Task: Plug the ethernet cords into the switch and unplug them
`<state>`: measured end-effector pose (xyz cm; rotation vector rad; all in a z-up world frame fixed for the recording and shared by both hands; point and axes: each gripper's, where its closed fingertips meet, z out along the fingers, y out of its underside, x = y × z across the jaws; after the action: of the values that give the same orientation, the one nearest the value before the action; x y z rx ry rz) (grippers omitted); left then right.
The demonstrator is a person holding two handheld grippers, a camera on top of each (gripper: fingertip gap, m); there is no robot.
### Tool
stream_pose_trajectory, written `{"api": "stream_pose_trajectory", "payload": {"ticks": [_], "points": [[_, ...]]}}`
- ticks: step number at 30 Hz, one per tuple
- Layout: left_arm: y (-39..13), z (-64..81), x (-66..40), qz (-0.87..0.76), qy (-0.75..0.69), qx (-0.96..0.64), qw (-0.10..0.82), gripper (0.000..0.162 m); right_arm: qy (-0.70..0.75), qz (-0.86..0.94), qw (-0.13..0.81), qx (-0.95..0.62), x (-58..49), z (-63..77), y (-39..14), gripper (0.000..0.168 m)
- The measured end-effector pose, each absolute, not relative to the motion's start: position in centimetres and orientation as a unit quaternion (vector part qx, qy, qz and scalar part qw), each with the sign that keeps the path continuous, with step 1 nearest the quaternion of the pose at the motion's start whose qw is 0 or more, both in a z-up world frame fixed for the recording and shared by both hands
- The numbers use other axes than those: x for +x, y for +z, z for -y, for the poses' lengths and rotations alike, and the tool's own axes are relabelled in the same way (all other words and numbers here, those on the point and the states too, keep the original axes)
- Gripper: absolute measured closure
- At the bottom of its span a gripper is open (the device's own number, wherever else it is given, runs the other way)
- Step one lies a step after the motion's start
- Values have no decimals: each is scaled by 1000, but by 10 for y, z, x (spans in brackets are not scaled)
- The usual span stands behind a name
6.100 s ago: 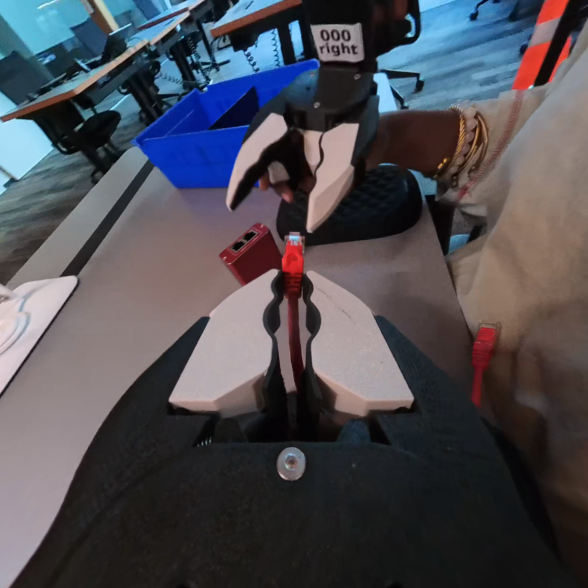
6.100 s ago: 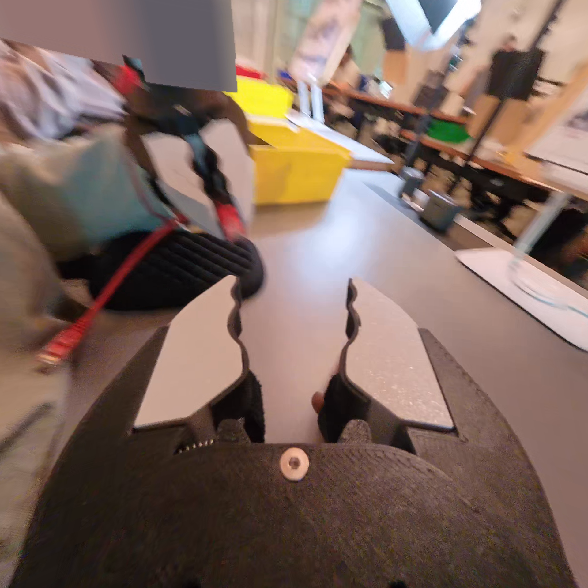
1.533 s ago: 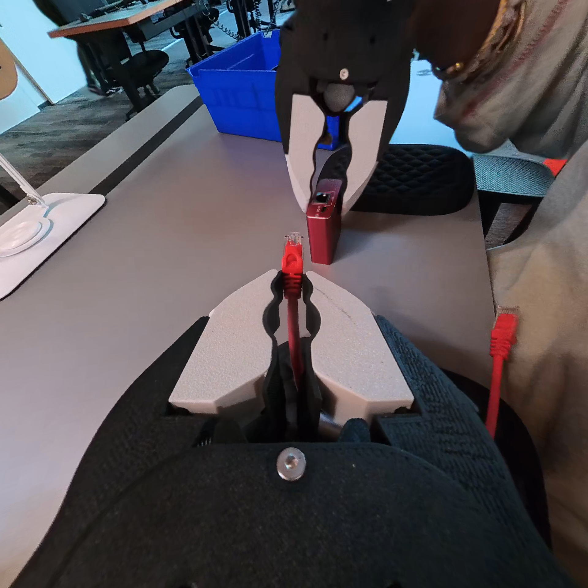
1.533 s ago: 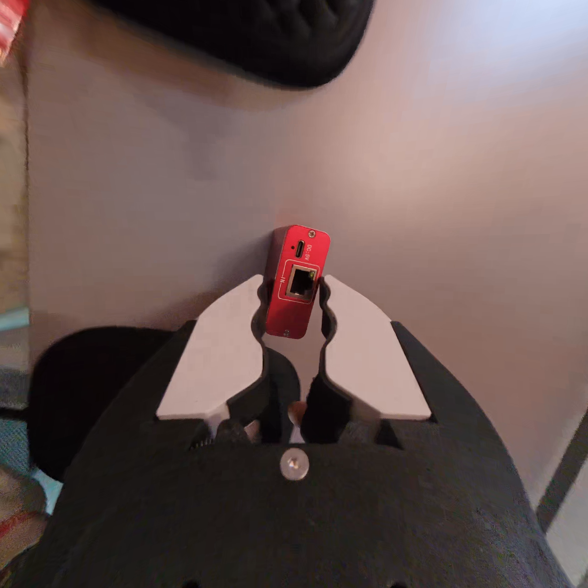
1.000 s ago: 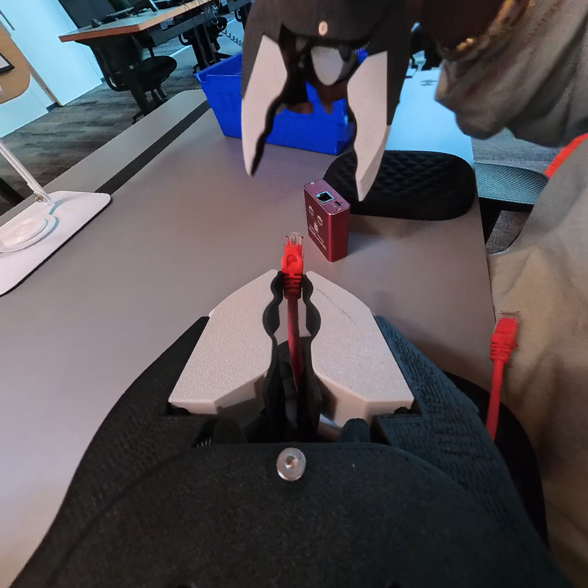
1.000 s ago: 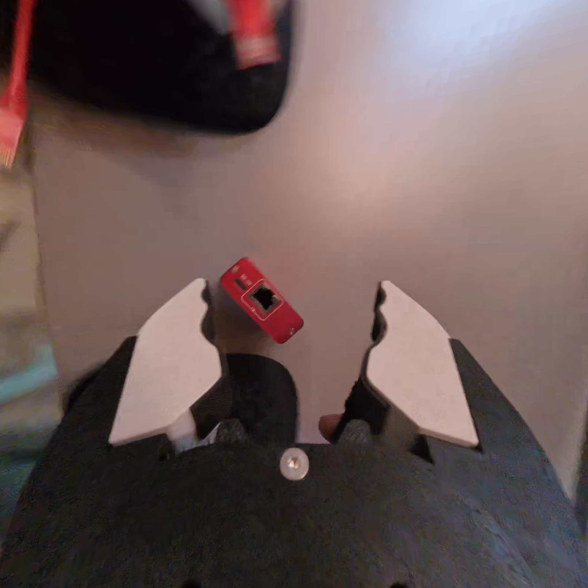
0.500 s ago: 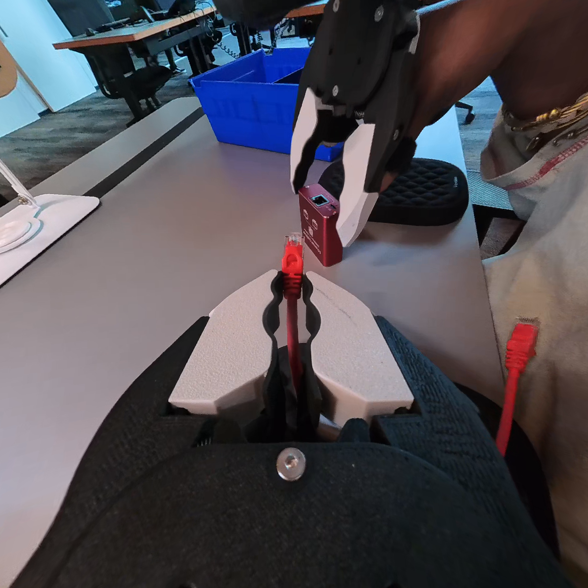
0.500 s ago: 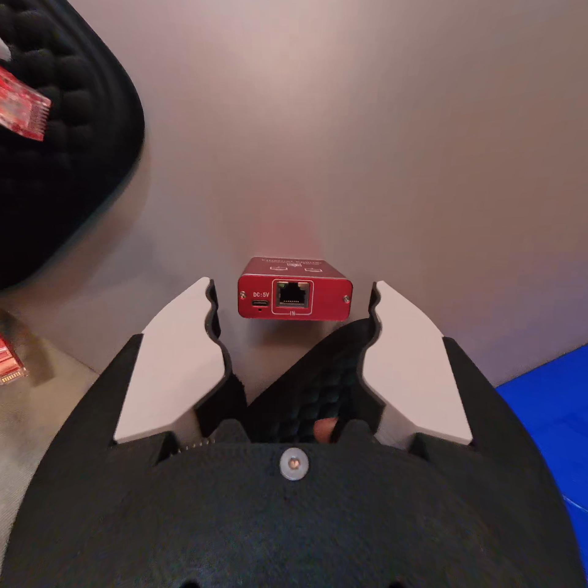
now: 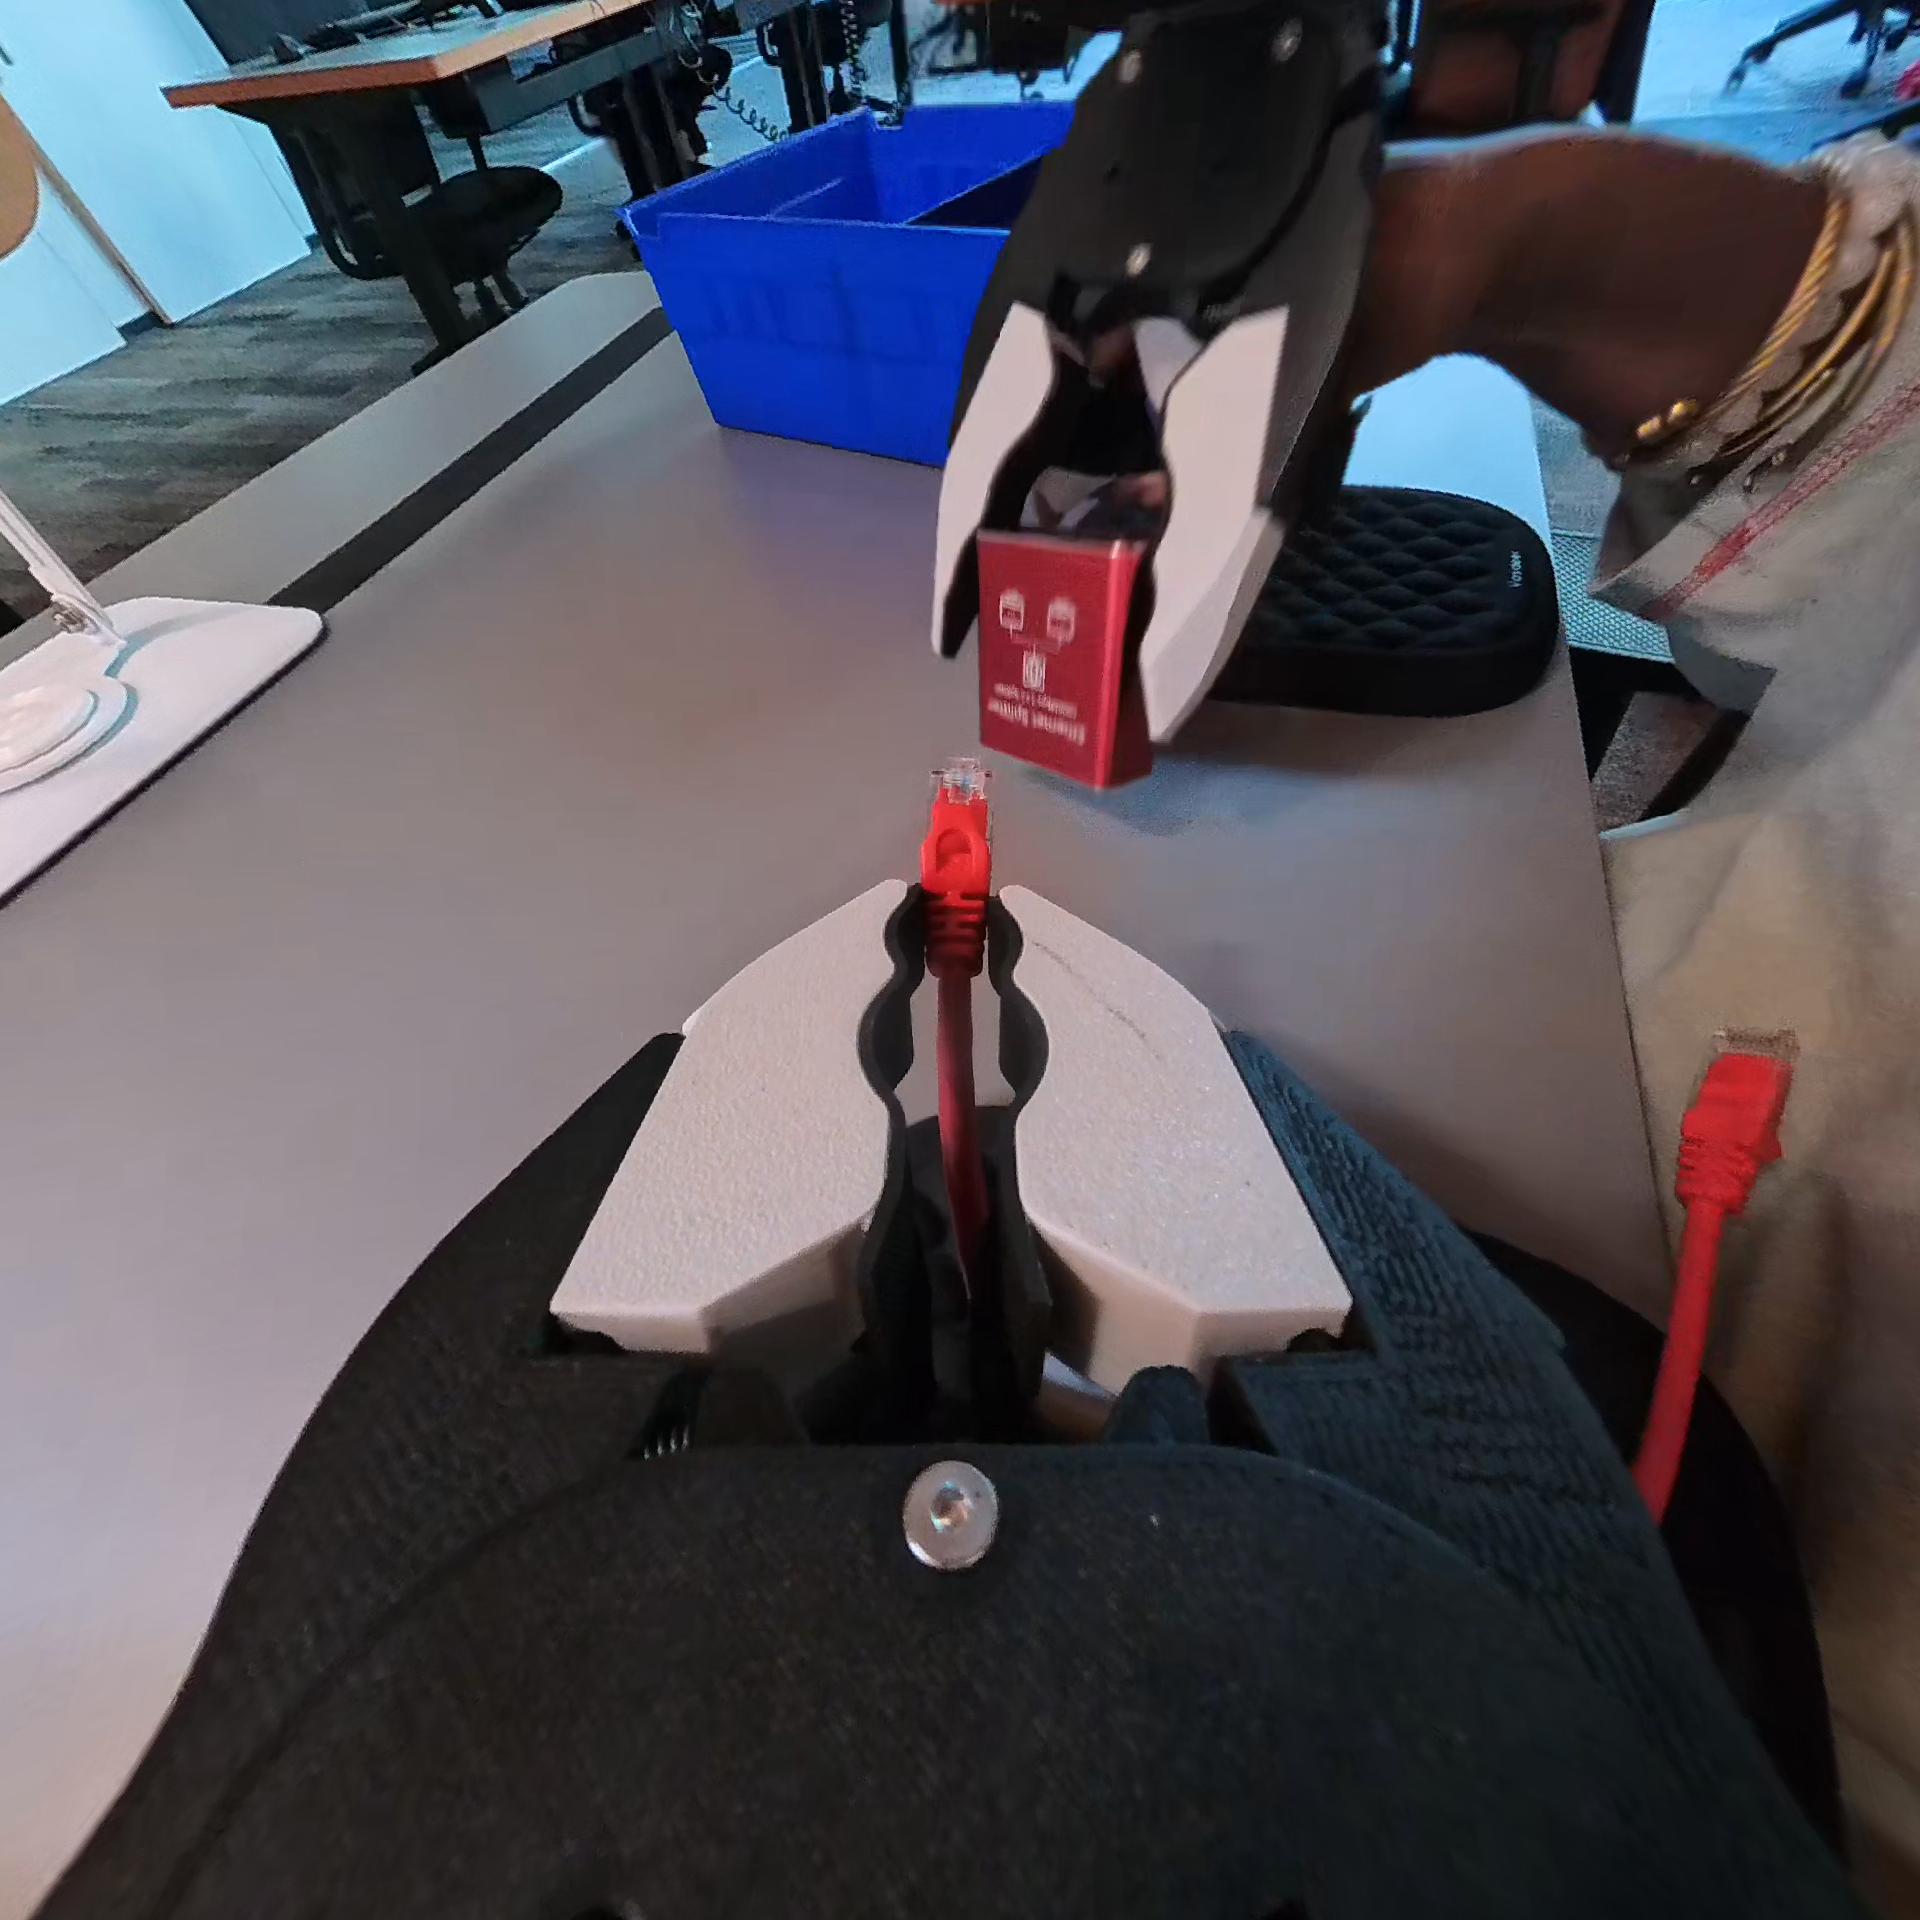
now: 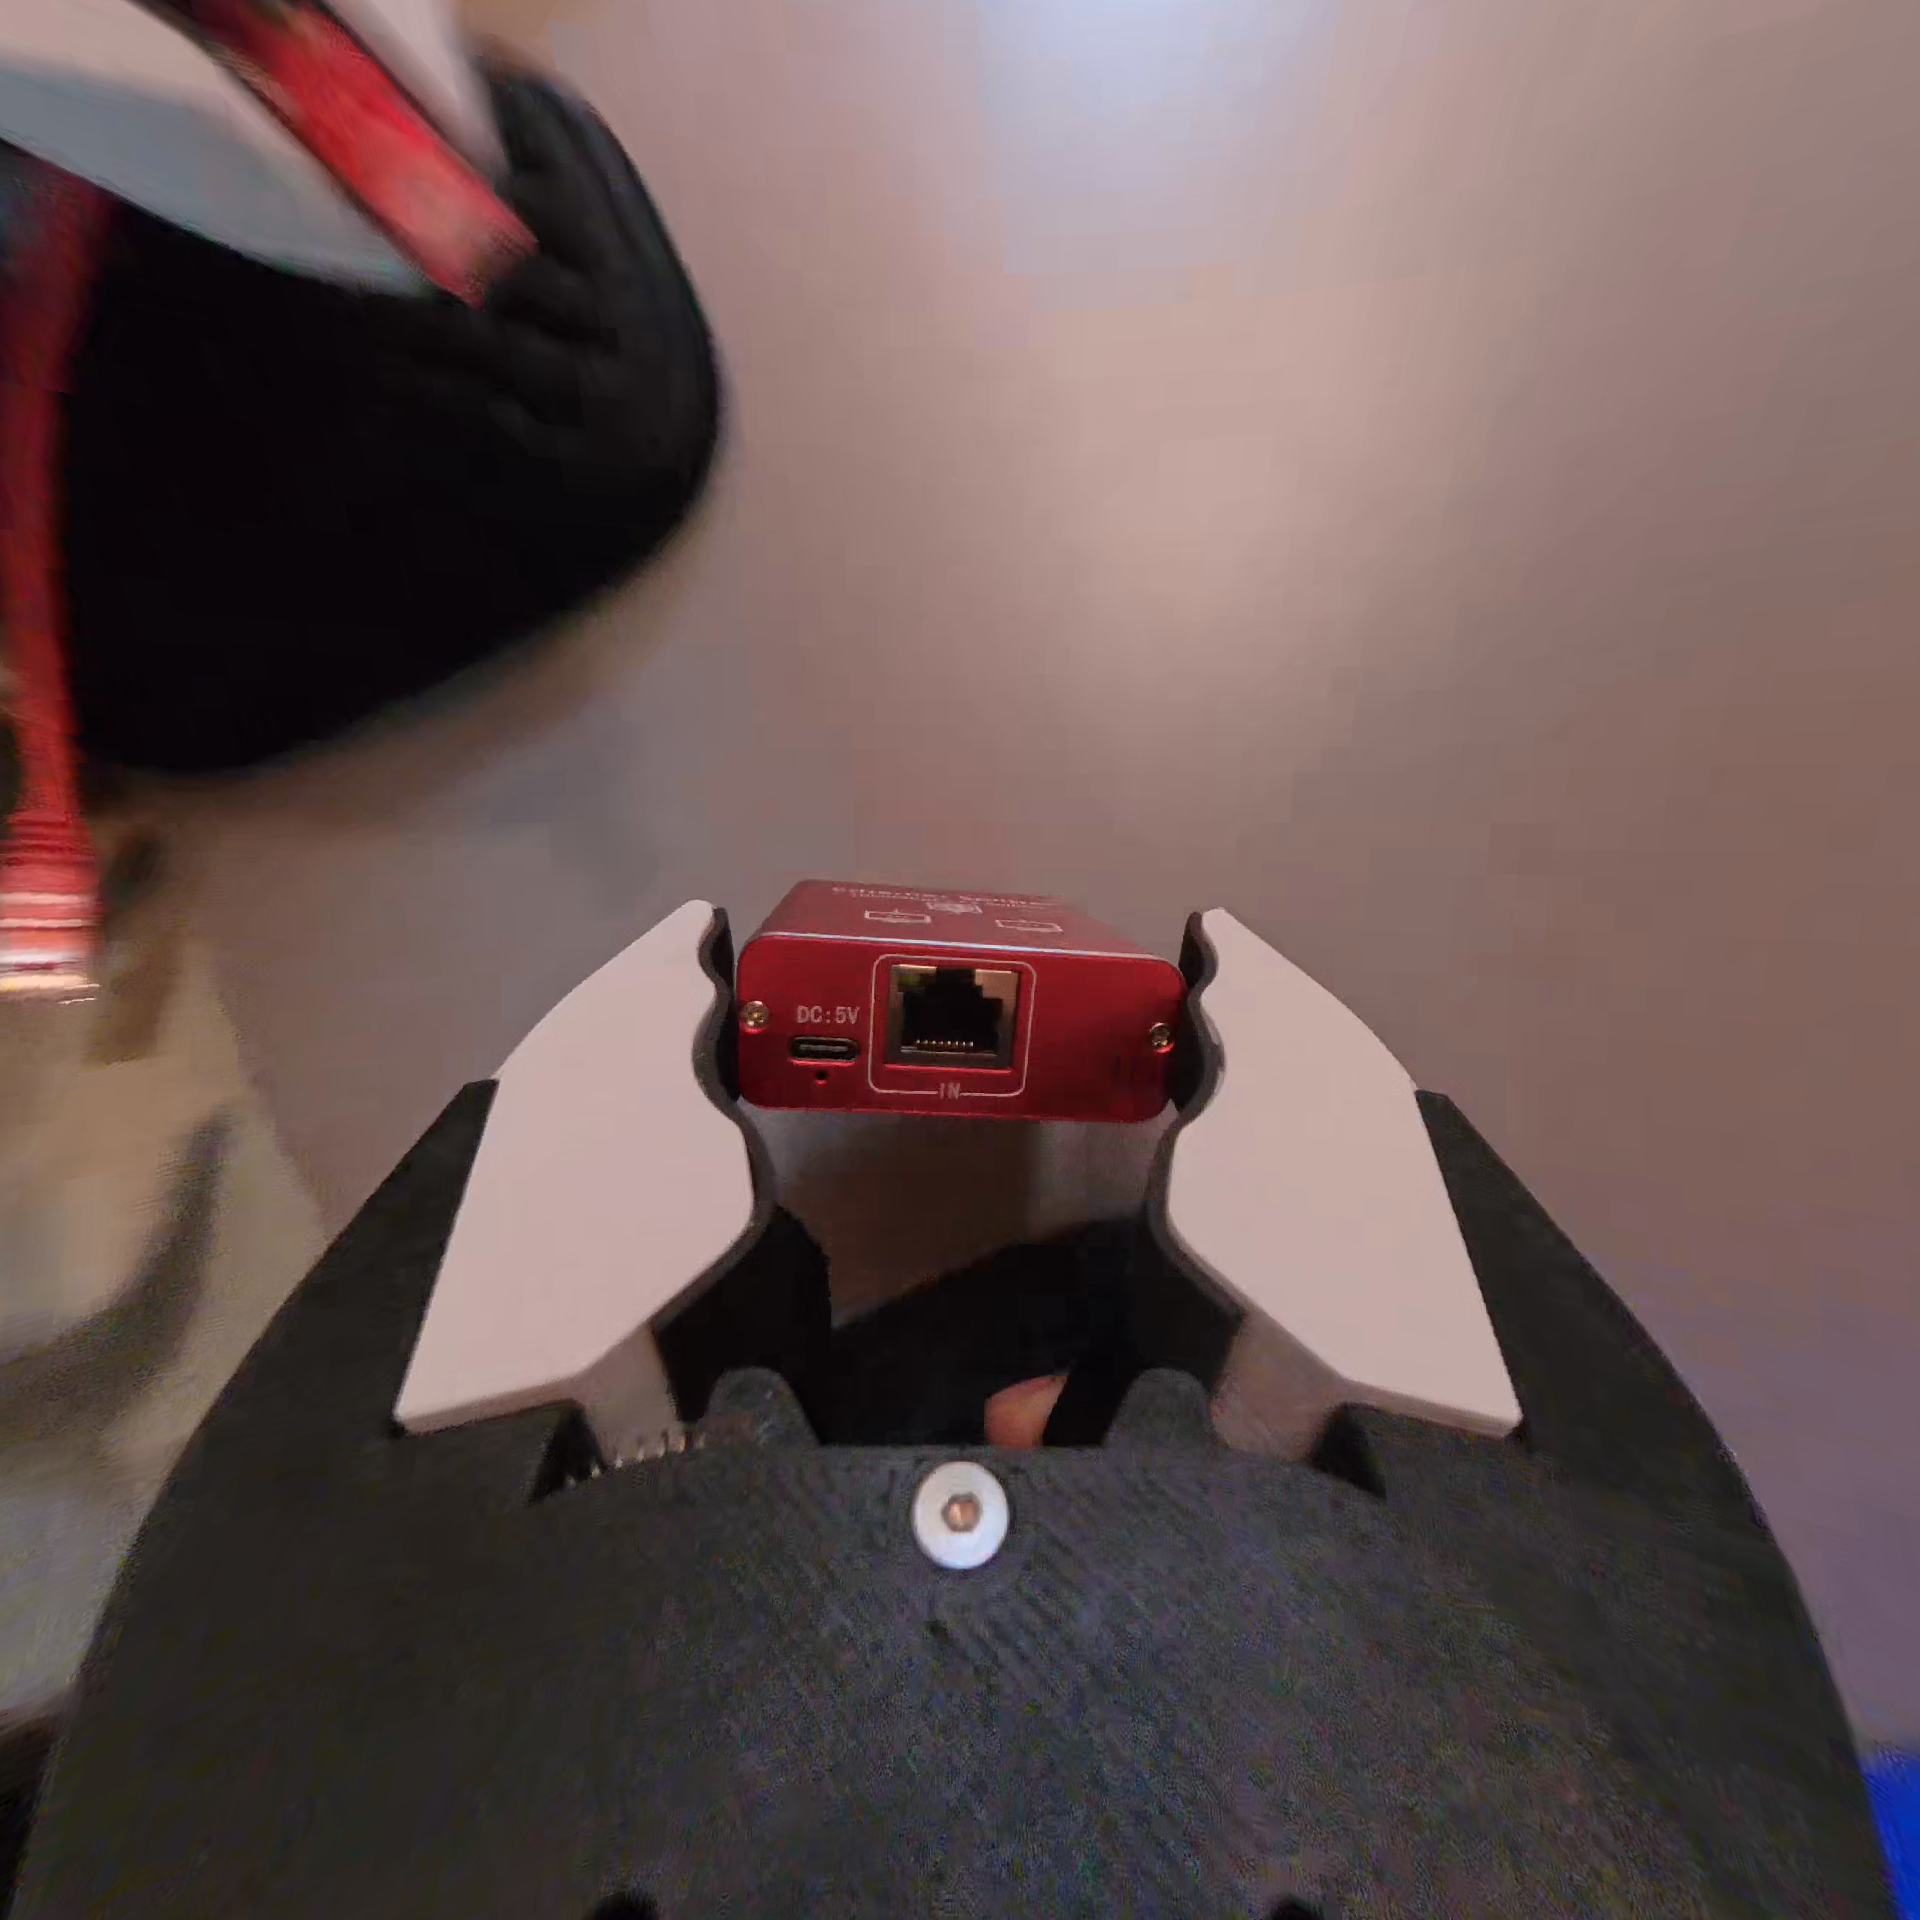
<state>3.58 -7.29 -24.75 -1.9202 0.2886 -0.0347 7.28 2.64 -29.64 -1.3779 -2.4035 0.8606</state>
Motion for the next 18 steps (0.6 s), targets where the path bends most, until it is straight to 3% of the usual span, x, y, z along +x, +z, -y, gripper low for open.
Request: {"api": "stream_pose_trajectory", "payload": {"ticks": [5,8,18], "points": [[-233,66,46,-117,-46,-805,580,151,658,648,166,-346,76,-14,-196,87],[-215,60,61,-130,-72,-792,592,151,778,544,154,-276,91,-10,-156,86],[-188,45,85,-143,-78,-812,560,151,818,501,174,-222,105,-11,-141,87]]}}
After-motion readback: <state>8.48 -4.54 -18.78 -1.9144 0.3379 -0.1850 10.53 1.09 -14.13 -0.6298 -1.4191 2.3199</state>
